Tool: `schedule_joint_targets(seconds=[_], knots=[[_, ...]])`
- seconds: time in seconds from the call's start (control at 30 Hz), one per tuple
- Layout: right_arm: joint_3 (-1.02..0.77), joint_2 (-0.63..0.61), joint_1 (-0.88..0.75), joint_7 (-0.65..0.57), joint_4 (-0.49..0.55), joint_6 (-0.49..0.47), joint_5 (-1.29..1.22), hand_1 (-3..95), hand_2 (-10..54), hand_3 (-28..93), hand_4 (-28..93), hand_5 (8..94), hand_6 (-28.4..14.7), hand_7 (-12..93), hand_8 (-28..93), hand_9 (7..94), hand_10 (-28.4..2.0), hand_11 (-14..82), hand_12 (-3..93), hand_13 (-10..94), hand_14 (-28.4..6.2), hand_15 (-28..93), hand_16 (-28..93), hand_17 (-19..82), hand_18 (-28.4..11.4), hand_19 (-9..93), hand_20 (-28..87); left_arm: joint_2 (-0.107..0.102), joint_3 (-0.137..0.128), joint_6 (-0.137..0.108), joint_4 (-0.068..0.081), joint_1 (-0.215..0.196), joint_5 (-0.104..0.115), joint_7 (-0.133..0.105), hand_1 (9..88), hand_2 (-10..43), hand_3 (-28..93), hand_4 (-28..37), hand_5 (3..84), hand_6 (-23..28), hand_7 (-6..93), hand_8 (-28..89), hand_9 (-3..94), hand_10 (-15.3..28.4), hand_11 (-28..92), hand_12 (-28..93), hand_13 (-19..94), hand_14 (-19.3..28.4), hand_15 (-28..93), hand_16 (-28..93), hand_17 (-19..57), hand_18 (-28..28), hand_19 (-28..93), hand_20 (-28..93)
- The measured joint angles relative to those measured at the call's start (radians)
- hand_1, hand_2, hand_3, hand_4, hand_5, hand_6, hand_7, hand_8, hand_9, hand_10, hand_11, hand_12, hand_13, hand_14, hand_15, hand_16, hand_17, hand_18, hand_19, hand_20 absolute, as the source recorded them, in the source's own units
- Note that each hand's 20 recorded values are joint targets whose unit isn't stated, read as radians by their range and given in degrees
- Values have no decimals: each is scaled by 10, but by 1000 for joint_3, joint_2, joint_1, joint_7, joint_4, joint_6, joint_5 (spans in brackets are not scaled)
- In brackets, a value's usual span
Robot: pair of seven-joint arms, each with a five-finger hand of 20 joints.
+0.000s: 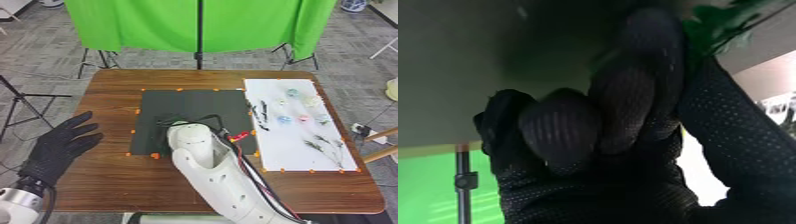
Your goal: Arrange flowers
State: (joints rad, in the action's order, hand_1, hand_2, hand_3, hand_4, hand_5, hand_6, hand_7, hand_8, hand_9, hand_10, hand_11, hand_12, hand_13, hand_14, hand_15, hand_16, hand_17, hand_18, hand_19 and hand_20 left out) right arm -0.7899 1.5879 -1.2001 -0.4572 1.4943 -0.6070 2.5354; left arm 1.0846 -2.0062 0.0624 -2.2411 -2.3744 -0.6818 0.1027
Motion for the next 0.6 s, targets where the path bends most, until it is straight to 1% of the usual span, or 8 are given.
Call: schedule_joint_targets(seconds=[0.07,0.13,0.17,0.2,0.3,0.43,0.53,0.6], knots=[[0,5,-10,-16,-6,26,-11,356,-68,901,-210,863,-31,566,-8,937,-60,531,270,935,-29,646,312,609,-187,932,602,-4,4,5,4,8,1,10,257,-15,710,-262,340,19,250,-117,301,131,305,136,277,159,472,-24,-70,236,543,104],[0,13,-22,-42,-11,49,-20,356,-65,895,-225,860,-24,588,-74,937,-59,535,260,937,-28,645,309,611,-186,932,600,-9,8,10,8,18,2,23,258,-14,709,-262,340,18,250,-117,301,131,304,136,277,159,472,-24,-70,236,543,104],[0,16,-26,-55,-12,57,-23,353,-61,888,-225,860,-17,605,-134,937,-59,538,256,937,-28,645,308,612,-186,932,602,-11,10,12,9,22,2,28,258,-14,709,-262,340,18,250,-117,301,131,305,137,277,159,472,-24,-70,236,543,104],[0,20,-29,-67,-13,64,-27,354,-57,880,-230,860,-11,611,-151,937,-59,541,253,937,-28,646,306,614,-186,932,600,-13,11,15,10,26,3,33,258,-14,709,-263,340,18,249,-117,301,132,304,137,277,159,472,-24,-70,236,543,104],[-2,32,-33,-95,-16,80,-40,341,-55,856,-249,861,-2,619,-168,937,-61,547,248,937,-28,649,299,617,-188,932,599,-21,16,21,14,39,5,47,258,-14,709,-262,340,18,250,-117,301,132,305,137,277,159,471,-24,-70,236,543,104],[-10,43,-34,-105,-28,110,-58,335,-55,852,-262,852,1,620,-174,937,-62,536,253,937,-31,639,303,607,-191,932,602,-29,24,25,20,57,7,61,258,-13,710,-262,340,18,250,-117,301,132,305,137,276,158,472,-23,-70,236,543,103],[-12,45,-35,-103,-42,156,-60,320,-61,850,-266,837,3,627,-174,937,-63,522,267,934,-32,630,320,599,-190,932,599,-33,31,28,25,69,8,68,258,-13,709,-262,339,18,250,-117,301,131,305,137,276,159,472,-24,-70,236,543,104],[-12,45,-35,-100,-47,179,-57,306,-65,847,-267,832,3,628,-176,937,-62,516,272,931,-33,630,324,596,-190,932,598,-33,31,28,25,73,8,68,258,-13,709,-261,339,18,251,-117,301,132,305,137,276,158,471,-23,-70,236,543,104]])
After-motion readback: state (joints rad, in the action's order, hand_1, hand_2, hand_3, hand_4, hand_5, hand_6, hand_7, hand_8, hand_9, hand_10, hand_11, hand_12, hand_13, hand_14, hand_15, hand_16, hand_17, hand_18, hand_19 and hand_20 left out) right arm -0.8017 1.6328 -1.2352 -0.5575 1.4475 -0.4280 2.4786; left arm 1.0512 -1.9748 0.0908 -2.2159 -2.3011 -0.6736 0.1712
